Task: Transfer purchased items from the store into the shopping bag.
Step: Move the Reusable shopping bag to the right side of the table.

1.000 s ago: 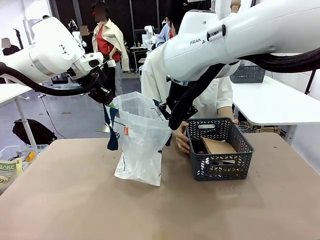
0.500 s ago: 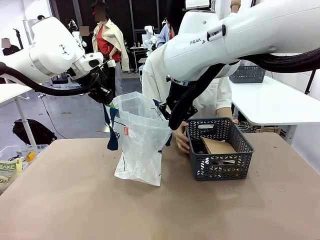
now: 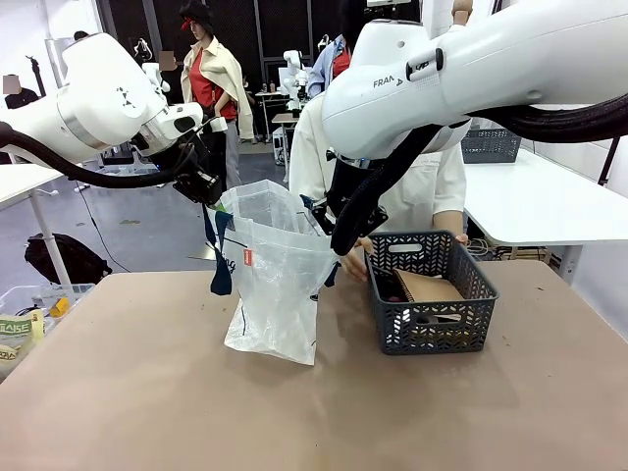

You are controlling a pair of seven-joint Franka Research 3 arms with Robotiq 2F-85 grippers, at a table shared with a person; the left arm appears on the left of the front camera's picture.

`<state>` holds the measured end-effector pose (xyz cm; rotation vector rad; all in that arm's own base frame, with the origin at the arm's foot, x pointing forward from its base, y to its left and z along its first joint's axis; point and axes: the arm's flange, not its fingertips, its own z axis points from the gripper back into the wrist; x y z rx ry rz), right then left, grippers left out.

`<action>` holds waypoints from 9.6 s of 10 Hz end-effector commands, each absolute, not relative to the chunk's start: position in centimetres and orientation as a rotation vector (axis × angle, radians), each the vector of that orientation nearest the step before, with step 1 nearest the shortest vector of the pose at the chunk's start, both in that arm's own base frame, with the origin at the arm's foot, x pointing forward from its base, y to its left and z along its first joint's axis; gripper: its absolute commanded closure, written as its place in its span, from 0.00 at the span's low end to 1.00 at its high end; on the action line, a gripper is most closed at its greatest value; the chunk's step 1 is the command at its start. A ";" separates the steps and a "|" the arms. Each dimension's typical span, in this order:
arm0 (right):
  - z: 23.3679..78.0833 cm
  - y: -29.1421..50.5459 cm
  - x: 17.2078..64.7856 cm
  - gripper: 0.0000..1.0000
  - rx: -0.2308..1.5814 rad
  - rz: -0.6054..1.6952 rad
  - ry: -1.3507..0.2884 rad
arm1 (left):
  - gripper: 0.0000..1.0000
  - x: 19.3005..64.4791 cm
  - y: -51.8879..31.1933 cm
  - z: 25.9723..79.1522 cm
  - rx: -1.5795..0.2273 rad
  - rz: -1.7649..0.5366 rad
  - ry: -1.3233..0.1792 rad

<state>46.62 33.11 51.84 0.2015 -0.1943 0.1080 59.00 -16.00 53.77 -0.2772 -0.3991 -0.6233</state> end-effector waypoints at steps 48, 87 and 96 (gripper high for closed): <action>51.8 33.1 46.6 1.00 0.201 0.109 -0.194 | 1.00 59.0 -15.9 53.7 -0.272 -0.624 -0.398; 51.8 33.1 46.6 1.00 0.201 0.109 -0.194 | 1.00 59.0 -15.9 53.7 -0.272 -0.624 -0.398; 51.8 33.1 46.6 1.00 0.201 0.109 -0.194 | 1.00 59.0 -15.9 53.7 -0.272 -0.624 -0.398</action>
